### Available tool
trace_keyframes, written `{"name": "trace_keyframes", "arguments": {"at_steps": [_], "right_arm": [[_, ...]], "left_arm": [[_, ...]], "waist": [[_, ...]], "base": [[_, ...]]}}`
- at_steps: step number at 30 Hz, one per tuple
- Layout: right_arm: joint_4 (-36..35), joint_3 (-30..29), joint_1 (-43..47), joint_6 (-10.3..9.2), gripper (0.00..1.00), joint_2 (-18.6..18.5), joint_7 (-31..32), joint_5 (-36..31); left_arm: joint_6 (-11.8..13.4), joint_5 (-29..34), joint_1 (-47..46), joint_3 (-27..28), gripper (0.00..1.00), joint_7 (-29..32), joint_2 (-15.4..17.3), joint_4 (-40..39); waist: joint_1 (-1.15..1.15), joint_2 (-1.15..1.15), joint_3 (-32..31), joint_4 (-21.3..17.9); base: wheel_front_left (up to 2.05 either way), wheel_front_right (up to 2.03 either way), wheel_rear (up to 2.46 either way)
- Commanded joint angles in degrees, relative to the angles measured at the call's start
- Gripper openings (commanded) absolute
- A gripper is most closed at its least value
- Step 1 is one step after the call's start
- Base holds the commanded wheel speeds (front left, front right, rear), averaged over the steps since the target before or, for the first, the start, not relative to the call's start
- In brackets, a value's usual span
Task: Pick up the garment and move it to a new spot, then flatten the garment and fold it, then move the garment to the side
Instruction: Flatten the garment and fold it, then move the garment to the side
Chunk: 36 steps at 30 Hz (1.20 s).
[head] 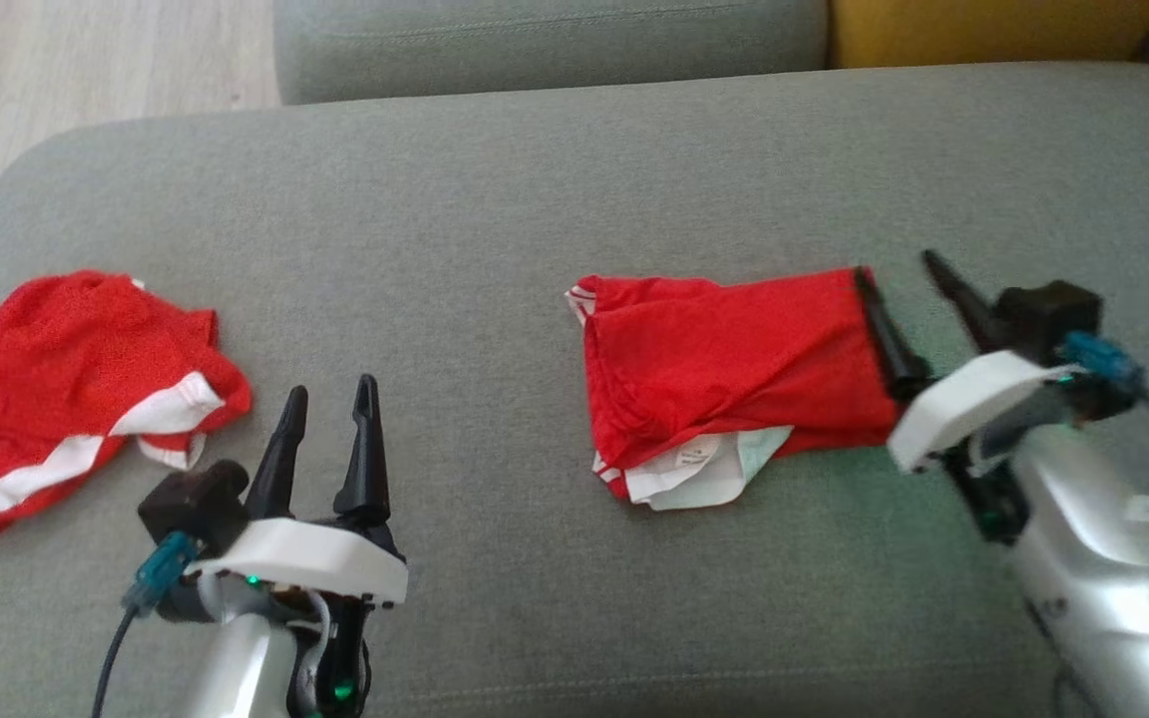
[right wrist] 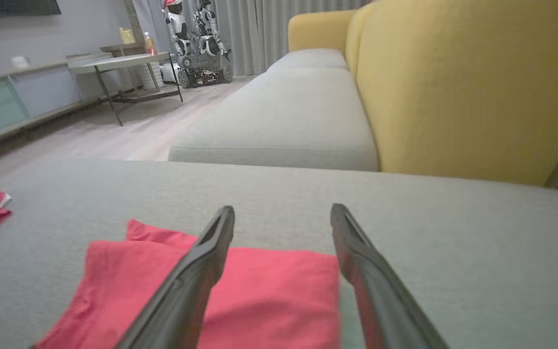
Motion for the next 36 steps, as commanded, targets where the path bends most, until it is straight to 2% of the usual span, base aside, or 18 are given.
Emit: {"name": "trace_keyframes", "arguments": {"at_steps": [1,4,9,13,17,24,36], "right_arm": [[-3.2,-0.7,0.3,-0.05,1.00,-1.4,-1.5,-3.3],[-5.3,-3.0,2.1,-0.05,1.00,-2.6,-2.1,-6.1],[-13.4,-11.2,8.6,-0.05,1.00,-2.9,-2.5,-12.6],[-21.2,-18.1,15.5,-0.05,1.00,-0.1,-2.5,-18.2],[-25.9,-22.1,21.1,-0.05,1.00,3.2,-2.5,-22.3],[-28.5,-24.7,24.7,-0.05,1.00,6.3,-2.5,-25.0],[-28.9,-25.4,24.7,-0.05,1.00,7.0,-2.5,-25.6]], "left_arm": [[-0.2,0.4,-1.5,2.1,1.00,-0.7,0.4,-2.4],[-0.3,0.6,-1.2,2.3,1.00,-0.7,0.4,-2.8],[-0.8,1.8,-0.6,2.5,1.00,-0.7,0.4,-4.0],[-0.9,2.9,0.6,2.7,1.00,-0.7,0.4,-5.3],[-0.8,4.6,2.2,2.8,1.00,-0.7,0.4,-7.1],[-0.7,7.0,4.2,2.5,1.00,-0.7,0.4,-9.0],[-0.6,7.7,4.1,1.7,1.00,-0.7,0.4,-9.6]], "waist": [[0.00,0.00,-0.4,-0.7],[0.00,0.00,-0.5,-1.2],[0.00,0.00,-0.5,-1.8],[0.00,0.00,-0.6,-2.0],[0.00,0.00,-0.7,-2.1],[0.00,0.00,-0.6,-2.1],[0.00,0.00,0.1,-1.2]], "base": [[0.00,0.00,0.00],[0.00,0.00,0.00],[0.00,0.00,0.00],[0.00,0.00,0.00],[0.00,0.00,0.00],[0.00,0.00,0.00],[0.00,0.00,0.00]]}}
